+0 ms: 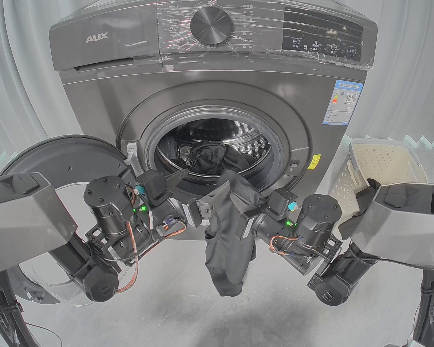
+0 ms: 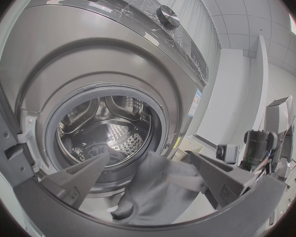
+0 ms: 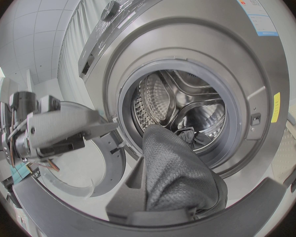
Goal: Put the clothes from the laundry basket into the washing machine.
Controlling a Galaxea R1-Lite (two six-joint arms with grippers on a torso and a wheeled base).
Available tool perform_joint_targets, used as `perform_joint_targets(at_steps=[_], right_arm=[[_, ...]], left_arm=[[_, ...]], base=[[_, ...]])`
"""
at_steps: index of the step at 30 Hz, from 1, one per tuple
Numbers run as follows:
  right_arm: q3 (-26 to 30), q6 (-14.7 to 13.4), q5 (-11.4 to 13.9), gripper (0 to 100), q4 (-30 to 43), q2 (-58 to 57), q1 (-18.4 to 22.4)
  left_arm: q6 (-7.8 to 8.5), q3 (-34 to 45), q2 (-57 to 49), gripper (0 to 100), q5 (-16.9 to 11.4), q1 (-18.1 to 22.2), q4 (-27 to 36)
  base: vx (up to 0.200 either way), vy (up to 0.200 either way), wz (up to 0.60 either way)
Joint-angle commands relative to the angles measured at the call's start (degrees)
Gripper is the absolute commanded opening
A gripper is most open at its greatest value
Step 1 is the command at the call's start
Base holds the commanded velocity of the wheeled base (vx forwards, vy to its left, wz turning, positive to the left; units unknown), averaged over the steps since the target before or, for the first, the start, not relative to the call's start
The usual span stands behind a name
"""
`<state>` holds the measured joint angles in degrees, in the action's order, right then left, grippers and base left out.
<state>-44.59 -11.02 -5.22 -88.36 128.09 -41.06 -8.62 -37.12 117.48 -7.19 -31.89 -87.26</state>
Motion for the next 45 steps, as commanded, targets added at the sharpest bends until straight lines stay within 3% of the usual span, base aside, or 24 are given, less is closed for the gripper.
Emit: perform_joint_targets(at_steps=[1, 9, 38, 45], right_arm=[[-0.4, 0.0, 0.0, 0, -0.1, -2.9, 0.2], [-0.2, 0.2, 0.0, 0, -0.1, -7.6, 0.1], [1.7, 0.2, 0.0, 0, 0.0, -14.3, -2.4], [1.8, 0.2, 0.1, 0, 0.0, -14.7, -2.8]], left_arm=[[0.01, 2.8, 0.6, 100, -0.3, 1.0, -1.2], [-0.08, 5.4, 1.7, 100, -2.2, 2.5, -1.2], [0.36, 2.9, 13.5, 100, -2.9, 5.3, -1.3], [1.32, 0.9, 16.3, 100, -2.9, 5.2, -1.3]], base=[[0.0, 0.0, 0.0], [0.0, 0.0, 0.0], [0.0, 0.0, 0.0], [0.0, 0.0, 0.0]])
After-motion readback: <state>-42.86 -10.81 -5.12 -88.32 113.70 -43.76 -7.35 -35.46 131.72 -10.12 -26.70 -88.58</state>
